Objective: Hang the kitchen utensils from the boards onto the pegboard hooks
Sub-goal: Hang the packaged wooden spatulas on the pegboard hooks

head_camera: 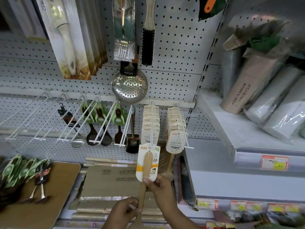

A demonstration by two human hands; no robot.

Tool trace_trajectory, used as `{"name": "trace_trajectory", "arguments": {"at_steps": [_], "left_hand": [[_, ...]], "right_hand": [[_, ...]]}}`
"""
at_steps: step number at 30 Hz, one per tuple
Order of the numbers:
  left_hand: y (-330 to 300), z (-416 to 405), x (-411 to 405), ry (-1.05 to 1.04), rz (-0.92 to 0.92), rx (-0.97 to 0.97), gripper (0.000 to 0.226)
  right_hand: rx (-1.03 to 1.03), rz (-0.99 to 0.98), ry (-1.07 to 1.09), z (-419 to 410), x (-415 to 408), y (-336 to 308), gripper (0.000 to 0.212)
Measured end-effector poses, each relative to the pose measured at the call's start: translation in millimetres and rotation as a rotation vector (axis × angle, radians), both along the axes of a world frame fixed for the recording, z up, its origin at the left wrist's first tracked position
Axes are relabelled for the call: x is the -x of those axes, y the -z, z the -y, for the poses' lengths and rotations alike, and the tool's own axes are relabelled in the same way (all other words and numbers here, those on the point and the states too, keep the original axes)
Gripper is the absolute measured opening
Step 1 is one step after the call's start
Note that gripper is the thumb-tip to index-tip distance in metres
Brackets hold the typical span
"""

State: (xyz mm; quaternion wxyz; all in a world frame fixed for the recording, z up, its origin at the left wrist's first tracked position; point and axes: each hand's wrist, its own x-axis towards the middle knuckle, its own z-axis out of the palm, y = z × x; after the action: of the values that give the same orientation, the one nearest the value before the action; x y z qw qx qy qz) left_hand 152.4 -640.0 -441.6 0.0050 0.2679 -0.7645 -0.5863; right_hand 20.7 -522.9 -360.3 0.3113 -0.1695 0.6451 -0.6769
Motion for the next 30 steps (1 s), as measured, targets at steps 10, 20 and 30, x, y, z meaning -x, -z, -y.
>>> {"name": "trace_trajectory", "arguments": {"at_steps": [10, 20, 30], "left_hand": [[4.2, 10.0, 7.5, -0.012, 0.005, -0.061, 0.013], [6.1, 11.4, 13.0, 0.025, 0.024, -0.012, 0.025], [6.3, 19.3, 32.8, -0.001, 0.030, 0.159, 0.035]], "right_hand": [[0.026, -0.020, 0.027, 7.4, 1.2, 6.1, 0.015], [-0.029, -0.035, 0.041, 13.0, 15.4, 8.2, 0.015], [-0.080, -0.067, 0.063, 38.4, 45.7, 6.8, 0.014]]}}
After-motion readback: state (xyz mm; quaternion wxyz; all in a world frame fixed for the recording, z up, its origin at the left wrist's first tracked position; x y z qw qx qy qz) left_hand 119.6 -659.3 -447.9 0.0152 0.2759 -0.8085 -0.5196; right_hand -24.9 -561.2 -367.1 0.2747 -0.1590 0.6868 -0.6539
